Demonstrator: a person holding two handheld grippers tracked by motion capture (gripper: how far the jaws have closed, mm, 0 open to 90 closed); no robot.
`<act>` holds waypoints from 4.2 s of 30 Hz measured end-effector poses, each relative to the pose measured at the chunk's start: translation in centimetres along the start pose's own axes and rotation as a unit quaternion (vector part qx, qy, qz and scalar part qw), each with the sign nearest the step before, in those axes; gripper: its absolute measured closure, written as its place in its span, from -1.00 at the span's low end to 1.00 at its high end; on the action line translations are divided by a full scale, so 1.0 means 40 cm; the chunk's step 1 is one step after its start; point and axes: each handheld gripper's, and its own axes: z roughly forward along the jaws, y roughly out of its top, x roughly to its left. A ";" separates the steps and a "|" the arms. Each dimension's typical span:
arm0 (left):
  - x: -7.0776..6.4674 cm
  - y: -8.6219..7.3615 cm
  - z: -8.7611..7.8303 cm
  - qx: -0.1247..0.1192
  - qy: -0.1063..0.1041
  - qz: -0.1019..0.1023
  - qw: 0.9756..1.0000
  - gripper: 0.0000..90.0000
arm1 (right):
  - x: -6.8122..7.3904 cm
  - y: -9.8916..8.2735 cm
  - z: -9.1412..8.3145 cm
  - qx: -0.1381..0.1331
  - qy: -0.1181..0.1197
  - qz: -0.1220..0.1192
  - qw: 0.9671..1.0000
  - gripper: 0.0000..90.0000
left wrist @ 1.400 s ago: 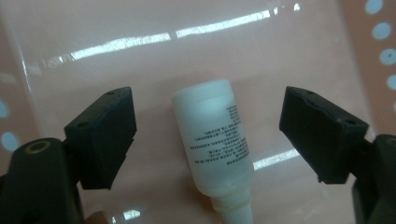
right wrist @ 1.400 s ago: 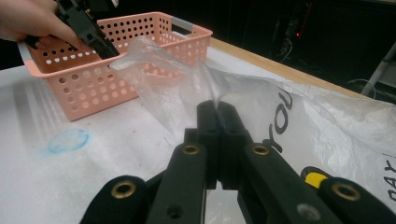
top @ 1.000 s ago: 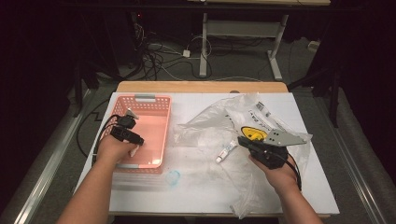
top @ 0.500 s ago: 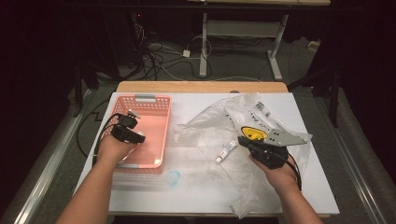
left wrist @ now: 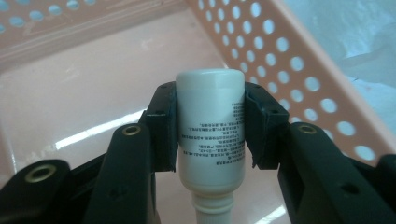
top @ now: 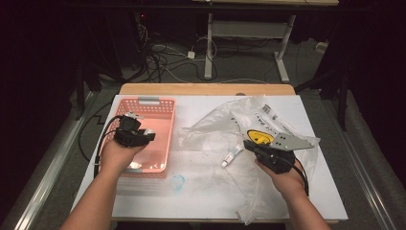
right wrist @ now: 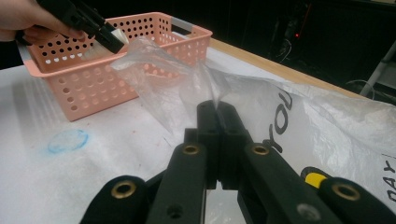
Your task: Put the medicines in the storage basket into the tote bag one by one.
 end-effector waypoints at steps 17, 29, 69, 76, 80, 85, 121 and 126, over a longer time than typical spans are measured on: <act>-0.085 -0.026 -0.065 -0.063 -0.032 0.027 0.997 0.30 | 0.002 -0.002 0.004 0.000 0.002 -0.002 1.000 1.00; -0.147 -0.020 -0.102 -0.097 -0.055 0.050 0.993 0.30 | 0.006 -0.001 0.004 0.000 0.001 -0.001 1.000 1.00; -0.457 0.023 0.101 -0.110 -0.163 0.140 0.970 0.29 | 0.002 0.004 -0.006 -0.009 0.000 -0.002 1.000 1.00; -0.500 0.039 0.150 -0.114 -0.171 0.148 0.967 0.29 | 0.000 0.004 -0.007 -0.010 -0.001 -0.001 1.000 1.00; -0.526 0.045 0.183 -0.113 -0.173 0.153 0.966 0.29 | -0.002 0.004 -0.007 -0.011 -0.001 0.001 1.000 1.00; -0.555 0.052 0.231 -0.112 -0.172 0.156 0.966 0.29 | -0.004 0.005 -0.011 -0.012 -0.002 0.000 1.000 1.00; -0.479 -0.064 0.197 -0.070 -0.127 0.144 0.979 -0.57 | -0.012 -0.002 -0.012 -0.008 -0.008 0.006 1.000 1.00; -0.488 -0.082 0.254 -0.003 -0.095 0.149 0.984 -0.92 | -0.007 -0.005 -0.006 -0.002 -0.006 0.003 1.000 1.00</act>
